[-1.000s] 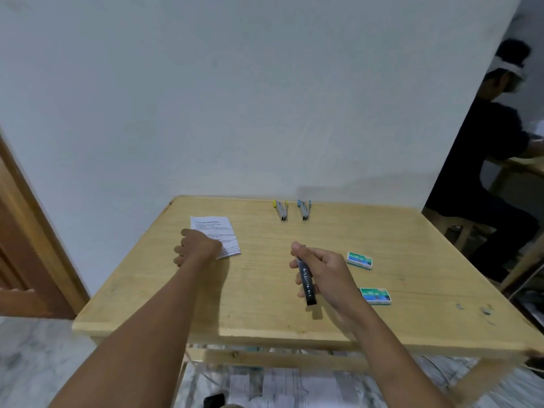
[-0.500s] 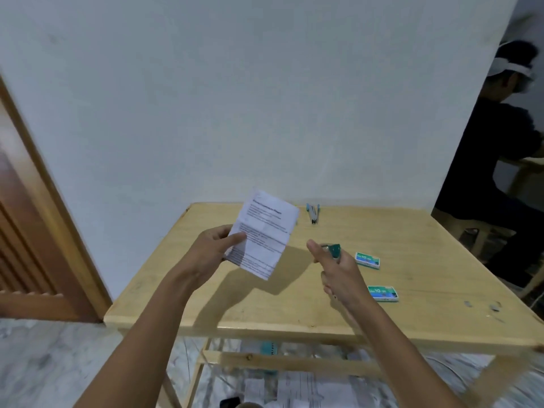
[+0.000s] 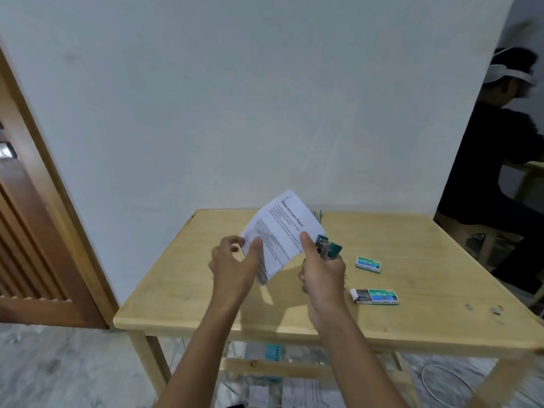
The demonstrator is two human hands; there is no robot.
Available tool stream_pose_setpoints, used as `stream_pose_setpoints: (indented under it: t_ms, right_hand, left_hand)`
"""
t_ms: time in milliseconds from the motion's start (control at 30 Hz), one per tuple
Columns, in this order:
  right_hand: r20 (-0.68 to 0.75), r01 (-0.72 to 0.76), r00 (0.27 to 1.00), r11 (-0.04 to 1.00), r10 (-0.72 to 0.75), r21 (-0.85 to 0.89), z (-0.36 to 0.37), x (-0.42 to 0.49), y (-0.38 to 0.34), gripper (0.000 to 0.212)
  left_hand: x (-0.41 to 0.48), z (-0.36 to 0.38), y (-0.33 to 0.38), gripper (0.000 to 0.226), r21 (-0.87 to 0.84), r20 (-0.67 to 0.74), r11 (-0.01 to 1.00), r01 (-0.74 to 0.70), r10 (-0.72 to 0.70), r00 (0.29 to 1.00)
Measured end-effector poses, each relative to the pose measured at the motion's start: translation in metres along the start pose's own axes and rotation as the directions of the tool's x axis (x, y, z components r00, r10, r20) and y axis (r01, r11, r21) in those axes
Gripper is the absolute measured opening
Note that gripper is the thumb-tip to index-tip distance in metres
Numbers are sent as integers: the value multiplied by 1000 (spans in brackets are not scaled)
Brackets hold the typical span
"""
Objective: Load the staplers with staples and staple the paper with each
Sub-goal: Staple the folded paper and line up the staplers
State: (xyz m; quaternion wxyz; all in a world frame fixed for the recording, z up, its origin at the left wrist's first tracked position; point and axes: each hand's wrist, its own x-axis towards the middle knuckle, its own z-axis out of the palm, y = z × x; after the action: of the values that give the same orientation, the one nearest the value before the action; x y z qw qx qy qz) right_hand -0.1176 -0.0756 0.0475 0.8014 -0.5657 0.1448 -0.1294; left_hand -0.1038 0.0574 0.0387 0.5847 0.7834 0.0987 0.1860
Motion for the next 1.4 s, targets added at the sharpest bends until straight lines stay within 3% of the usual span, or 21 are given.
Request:
stream_pose_setpoints:
  t_ms: [67, 133, 200, 300, 400, 500, 600, 767, 900, 1067, 1200, 1300, 1400]
  right_hand:
    - [13, -38, 999, 998, 38, 48, 7, -6, 4, 22]
    - [59, -77, 996, 995, 74, 64, 12, -13, 7, 20]
    - [107, -83, 991, 996, 79, 29, 14, -18, 9, 17]
    - [120, 52, 992, 996, -43, -73, 12, -20, 14, 8]
    - [64, 246, 969, 932, -238, -266, 4, -17, 21, 17]
    - [98, 177, 982, 964, -160, -197, -7, -10, 16, 24]
    - [125, 82, 990, 989, -67, -123, -15, -4, 11, 13]
    - [61, 75, 996, 995, -70, -71, -21, -5, 9, 11]
    - [105, 74, 992, 995, -66, -69, -25, -5, 12, 11]
    - [67, 124, 990, 991, -121, -51, -26, -6, 17, 9]
    - [195, 245, 958, 956, -212, -161, -36, -8, 17, 13]
    - [364, 279, 913, 932, -183, -231, -41, -9, 17, 9]
    - [431, 294, 889, 915, -156, -275, -43, -7, 16, 14]
  left_hand:
    - [-9, 6, 10, 41, -291, 250, 930, 224, -152, 956]
    - [-13, 7, 17, 42, -487, 439, 786, 380, -156, 885]
    - [-13, 8, 19, 39, -592, 506, 676, 439, -113, 855]
    - [-10, 8, 19, 31, -656, 447, 644, 394, -90, 890]
    - [-7, 3, 16, 25, -665, 395, 670, 331, -62, 917]
    - [-8, -3, 14, 25, -633, 465, 706, 316, 21, 885]
    - [-8, -5, 11, 27, -585, 512, 750, 310, 45, 858]
    - [-14, 4, 2, 27, -433, 589, 840, 327, -11, 808]
    - [-16, 10, 0, 21, -447, 522, 853, 271, 3, 853]
    - [-25, 18, -1, 20, -409, 567, 876, 256, 25, 823]
    - [-23, 19, -1, 15, -444, 520, 869, 217, 53, 852]
    - [-25, 19, -1, 21, -438, 550, 875, 207, 79, 831]
    - [-28, 21, -2, 28, -418, 579, 889, 189, 100, 809]
